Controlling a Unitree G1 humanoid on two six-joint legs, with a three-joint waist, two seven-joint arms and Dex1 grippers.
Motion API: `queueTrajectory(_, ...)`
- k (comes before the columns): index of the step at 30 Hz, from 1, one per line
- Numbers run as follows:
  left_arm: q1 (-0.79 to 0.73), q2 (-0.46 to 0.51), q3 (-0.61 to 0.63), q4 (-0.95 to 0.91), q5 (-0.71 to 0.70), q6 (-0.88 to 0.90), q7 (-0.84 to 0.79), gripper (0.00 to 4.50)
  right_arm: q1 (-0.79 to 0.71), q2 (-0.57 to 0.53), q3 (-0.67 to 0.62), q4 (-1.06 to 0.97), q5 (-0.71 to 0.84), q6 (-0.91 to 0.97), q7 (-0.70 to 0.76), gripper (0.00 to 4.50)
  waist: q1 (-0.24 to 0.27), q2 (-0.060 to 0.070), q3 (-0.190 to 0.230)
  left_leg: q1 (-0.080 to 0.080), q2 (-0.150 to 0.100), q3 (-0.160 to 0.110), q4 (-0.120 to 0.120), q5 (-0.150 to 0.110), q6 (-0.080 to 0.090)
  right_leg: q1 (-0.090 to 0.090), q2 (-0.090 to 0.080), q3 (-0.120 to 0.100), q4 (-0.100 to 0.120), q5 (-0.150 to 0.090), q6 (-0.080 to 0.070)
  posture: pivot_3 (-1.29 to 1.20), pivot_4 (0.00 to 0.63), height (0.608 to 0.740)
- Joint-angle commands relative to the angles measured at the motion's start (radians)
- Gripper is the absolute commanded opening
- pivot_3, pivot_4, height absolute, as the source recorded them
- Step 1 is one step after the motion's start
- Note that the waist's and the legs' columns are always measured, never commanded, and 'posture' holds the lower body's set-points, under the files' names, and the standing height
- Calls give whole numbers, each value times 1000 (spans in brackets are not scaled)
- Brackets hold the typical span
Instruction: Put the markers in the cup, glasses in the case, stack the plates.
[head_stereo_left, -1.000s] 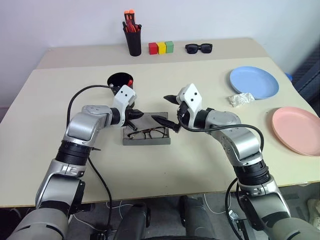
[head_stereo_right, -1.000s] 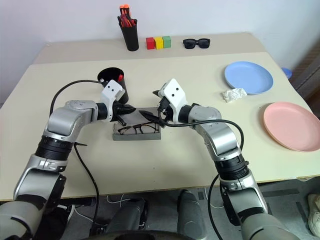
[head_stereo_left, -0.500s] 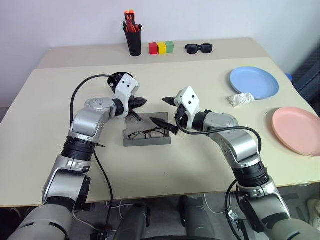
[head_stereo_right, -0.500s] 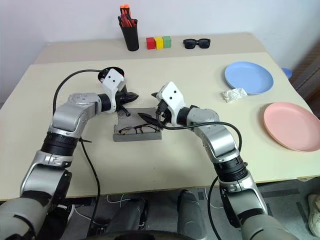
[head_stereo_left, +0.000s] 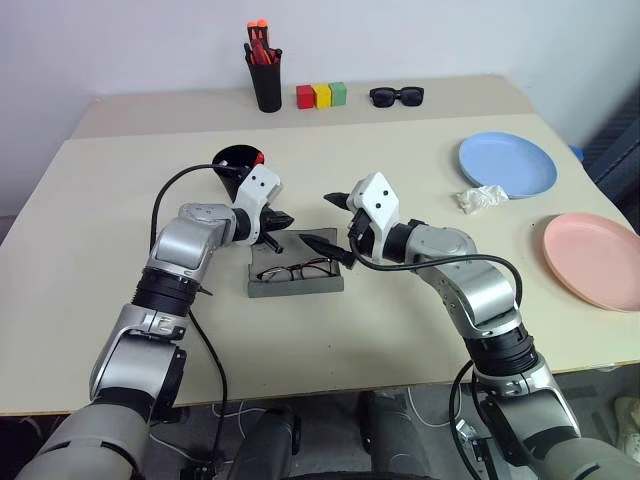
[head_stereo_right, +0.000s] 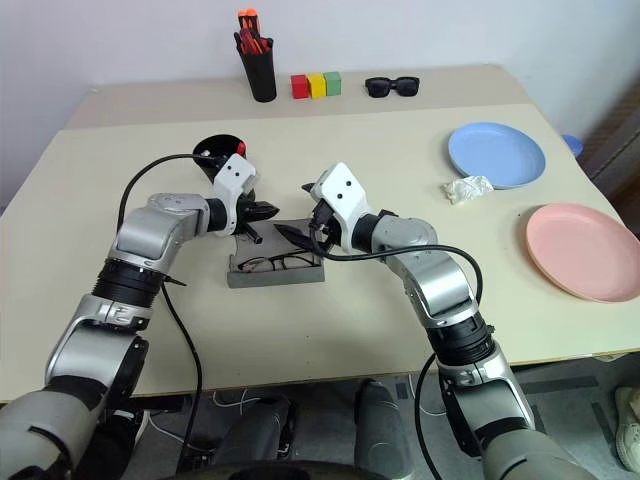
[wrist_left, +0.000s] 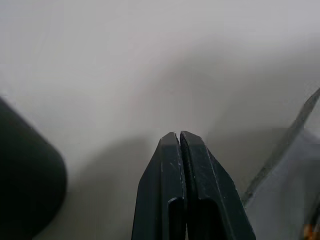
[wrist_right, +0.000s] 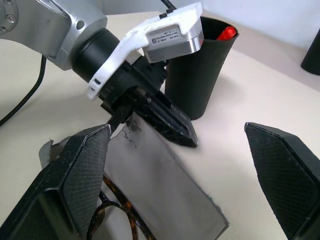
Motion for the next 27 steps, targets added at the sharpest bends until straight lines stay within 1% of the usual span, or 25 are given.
queueTrajectory(1,0,38,40,-100,-46,81,-29,29,-4,11,0,-34,0,-16,-8,4404,-1,0,0,0,0,0,0,0,0,0,0,0,0,0,0,0,150,740)
queueTrajectory(2,2,42,50,-116,-64,115,-33,29,-6,11,1,-32,-1,-17,-8,4404,-1,0,0,0,0,0,0,0,0,0,0,0,0,0,0,0,150,740)
queueTrajectory(6,83,115,19,-231,-110,200,-103,29,-14,11,-3,-15,-10,-27,-9,4404,-5,0,0,0,0,0,0,0,0,0,0,0,1,0,0,0,150,740)
queueTrajectory(12,127,120,45,-289,-142,254,-68,29,-17,13,-3,-4,-19,-36,-11,4404,2,0,0,1,0,0,0,0,0,1,0,0,1,0,0,0,150,740)
queueTrajectory(15,97,88,85,-264,-139,235,-8,29,-17,17,2,0,-24,-42,-12,4404,2,0,0,1,0,0,0,0,0,1,0,0,1,0,0,0,150,740)
queueTrajectory(18,84,93,82,-252,-125,208,8,29,-22,22,2,9,-28,-49,-15,4404,1,0,0,1,0,0,0,0,0,0,0,0,1,0,0,0,150,740)
queueTrajectory(22,72,69,113,-155,-95,85,64,29,-21,24,1,14,-31,-56,-15,4404,2,0,0,1,0,0,0,0,0,0,0,0,1,0,0,0,150,740)
queueTrajectory(25,79,68,104,-107,-71,12,77,29,-20,26,1,15,-32,-60,-17,4404,2,0,0,1,0,0,0,0,0,0,0,0,1,0,0,0,150,740)
queueTrajectory(27,83,70,95,-95,-72,26,71,29,-19,28,1,13,-33,-59,-20,4404,2,0,0,1,0,0,0,0,0,0,0,0,1,0,0,0,150,740)
